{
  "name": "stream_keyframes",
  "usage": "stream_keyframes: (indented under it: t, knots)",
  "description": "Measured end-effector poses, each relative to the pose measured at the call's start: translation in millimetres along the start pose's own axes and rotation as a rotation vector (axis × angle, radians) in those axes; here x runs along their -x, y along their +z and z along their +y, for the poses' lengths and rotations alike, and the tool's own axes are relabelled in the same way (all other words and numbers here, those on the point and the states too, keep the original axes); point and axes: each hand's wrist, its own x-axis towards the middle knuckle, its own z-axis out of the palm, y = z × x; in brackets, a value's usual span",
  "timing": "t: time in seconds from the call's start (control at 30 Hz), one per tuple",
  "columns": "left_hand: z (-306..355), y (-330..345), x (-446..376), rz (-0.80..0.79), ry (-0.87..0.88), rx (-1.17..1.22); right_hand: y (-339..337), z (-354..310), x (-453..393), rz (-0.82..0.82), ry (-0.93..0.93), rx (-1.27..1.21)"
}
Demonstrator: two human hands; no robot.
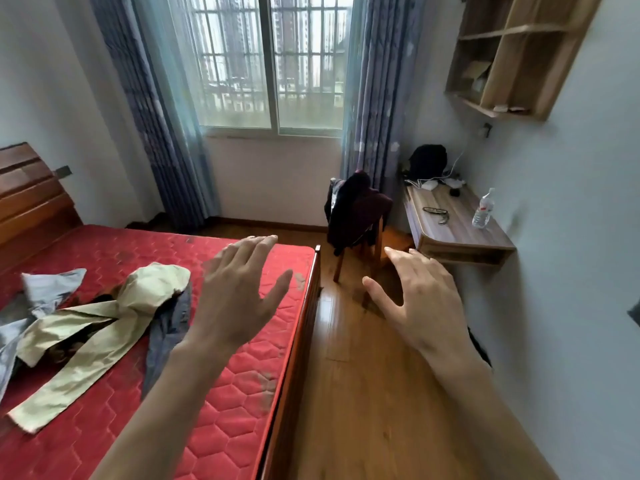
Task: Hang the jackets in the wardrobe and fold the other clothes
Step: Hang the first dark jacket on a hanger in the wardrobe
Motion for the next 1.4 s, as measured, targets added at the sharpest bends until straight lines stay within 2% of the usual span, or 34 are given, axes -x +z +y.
stream_keyframes:
  t: [0.27,0.63,1.07,1.4]
  knots:
    - [14,104,-125,-0.019,0.001,-0.032,80,91,-128,-0.03,-0.009,-0.016]
    - [32,205,-283,-0.005,-0.076,-0.051,137,197,-291,-0.02,-0.051,-0.064]
    - [-5,318,-406,0.086,-0.106,-0.008,224,248,-430,0.01,-0.06,-0.076]
    - [-74,416,-530,0.053,-0.135,0.046,317,258,-571,-0.019,-0.09,-0.035]
